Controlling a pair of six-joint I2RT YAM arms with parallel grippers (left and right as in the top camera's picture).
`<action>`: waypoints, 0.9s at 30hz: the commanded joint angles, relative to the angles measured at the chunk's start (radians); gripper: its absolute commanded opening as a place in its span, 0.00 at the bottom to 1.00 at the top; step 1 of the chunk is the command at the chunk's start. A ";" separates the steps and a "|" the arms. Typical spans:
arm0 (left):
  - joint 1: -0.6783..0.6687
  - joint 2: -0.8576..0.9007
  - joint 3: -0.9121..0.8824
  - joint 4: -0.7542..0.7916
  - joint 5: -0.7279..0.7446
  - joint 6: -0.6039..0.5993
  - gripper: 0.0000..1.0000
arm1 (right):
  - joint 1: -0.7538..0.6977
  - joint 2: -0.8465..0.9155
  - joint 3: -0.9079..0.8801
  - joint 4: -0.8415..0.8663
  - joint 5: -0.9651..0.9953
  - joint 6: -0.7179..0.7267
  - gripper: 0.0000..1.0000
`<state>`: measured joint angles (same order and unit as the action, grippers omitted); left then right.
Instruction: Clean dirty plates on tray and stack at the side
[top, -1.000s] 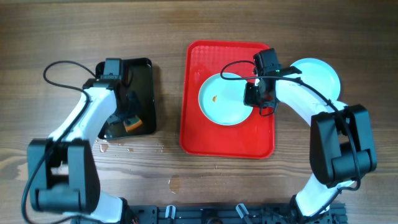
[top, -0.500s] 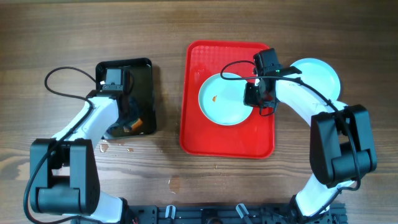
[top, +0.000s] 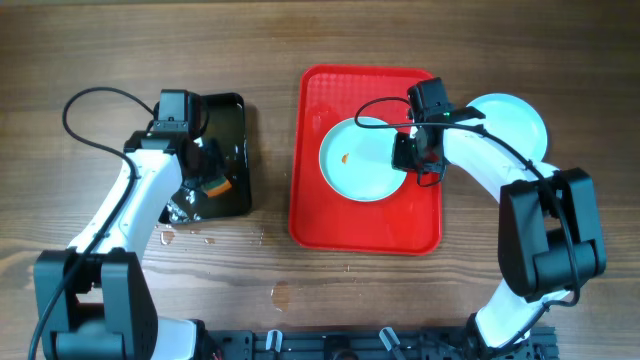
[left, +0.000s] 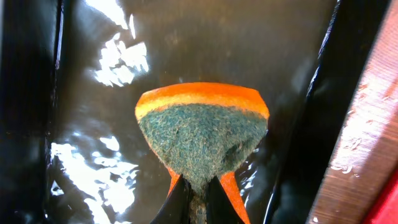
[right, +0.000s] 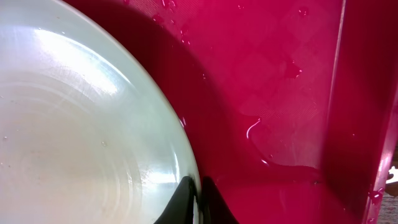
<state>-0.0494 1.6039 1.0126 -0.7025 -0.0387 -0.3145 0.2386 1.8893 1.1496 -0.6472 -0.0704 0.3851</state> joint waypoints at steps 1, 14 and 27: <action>0.002 0.041 -0.116 0.121 0.001 0.019 0.04 | -0.001 0.035 -0.044 -0.011 0.025 0.010 0.04; -0.011 -0.004 0.093 -0.082 -0.033 0.023 0.04 | -0.001 0.035 -0.044 -0.010 0.025 0.007 0.04; -0.401 0.084 0.307 0.089 0.118 -0.077 0.04 | -0.001 0.035 -0.046 0.026 0.003 -0.018 0.04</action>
<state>-0.3714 1.6165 1.3155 -0.6586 0.0540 -0.3393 0.2340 1.8877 1.1454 -0.6373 -0.0830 0.3801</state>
